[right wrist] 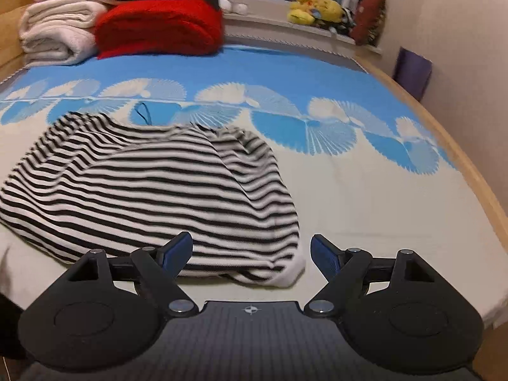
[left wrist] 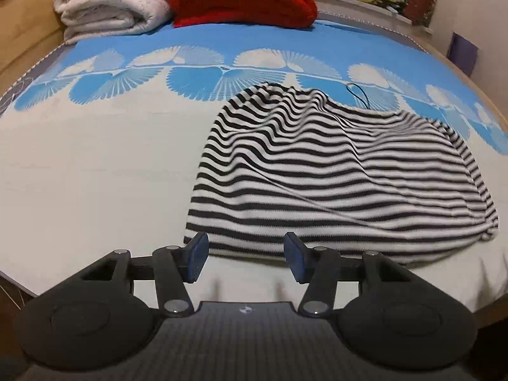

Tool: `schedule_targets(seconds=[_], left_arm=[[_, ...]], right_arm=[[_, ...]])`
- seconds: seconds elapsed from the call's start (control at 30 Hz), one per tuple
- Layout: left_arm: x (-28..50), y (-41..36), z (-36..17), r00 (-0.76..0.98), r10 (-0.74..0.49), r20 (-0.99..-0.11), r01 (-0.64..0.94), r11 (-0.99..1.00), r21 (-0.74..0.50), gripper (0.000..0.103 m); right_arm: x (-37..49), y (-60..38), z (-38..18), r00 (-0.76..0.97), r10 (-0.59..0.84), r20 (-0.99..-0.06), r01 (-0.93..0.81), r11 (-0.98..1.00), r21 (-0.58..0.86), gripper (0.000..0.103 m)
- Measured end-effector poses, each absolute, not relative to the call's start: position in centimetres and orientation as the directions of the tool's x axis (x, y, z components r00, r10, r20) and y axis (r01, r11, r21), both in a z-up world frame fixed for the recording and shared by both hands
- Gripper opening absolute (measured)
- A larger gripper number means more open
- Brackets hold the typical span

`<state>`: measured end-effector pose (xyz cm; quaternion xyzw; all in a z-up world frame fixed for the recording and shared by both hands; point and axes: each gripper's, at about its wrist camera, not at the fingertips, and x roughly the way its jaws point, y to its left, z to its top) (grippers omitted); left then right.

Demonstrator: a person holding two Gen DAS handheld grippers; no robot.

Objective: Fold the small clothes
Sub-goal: 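Open both grippers and lift them away from the folded top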

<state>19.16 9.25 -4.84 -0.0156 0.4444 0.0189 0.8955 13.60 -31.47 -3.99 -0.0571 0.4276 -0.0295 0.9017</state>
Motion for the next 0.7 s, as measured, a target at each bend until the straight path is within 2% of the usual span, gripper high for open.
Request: schedule_targets(seconds=[0.07,0.2,0.27,0.33,0.7], left_arm=[[19.5,9.7,-4.6,0.595,0.005,-0.804,-0.074,0.996,-0.049,0.058],[20.2,9.9,-4.6,0.589,-0.012,-0.808,-0.105,0.99,-0.092,0.058],[20.6,9.7,-4.8,0.586,0.003,-0.81,-0.11,0.991,-0.076,0.058],[20.8,9.7,-5.2,0.577,0.017,-0.817,-0.117,0.991,-0.062,0.058],[21.0,8.9,-6.5,0.557,0.058,-0.828,-0.12,0.993,-0.012,0.058]], right_arm=[[14.1,-31.4,-3.3,0.639,-0.092,-0.763,0.018,0.994,-0.105,0.08],[12.7,-32.0,-3.4,0.726,-0.054,-0.685,-0.009,0.996,-0.088,0.083],[13.5,-32.3,-4.6,0.67,-0.107,-0.735,0.026,0.992,-0.121,0.081],[14.1,-32.8,-4.3,0.687,-0.076,-0.722,0.049,0.997,-0.059,0.079],[14.2,-34.3,-4.3,0.678,-0.062,-0.733,0.087,0.996,-0.003,0.08]])
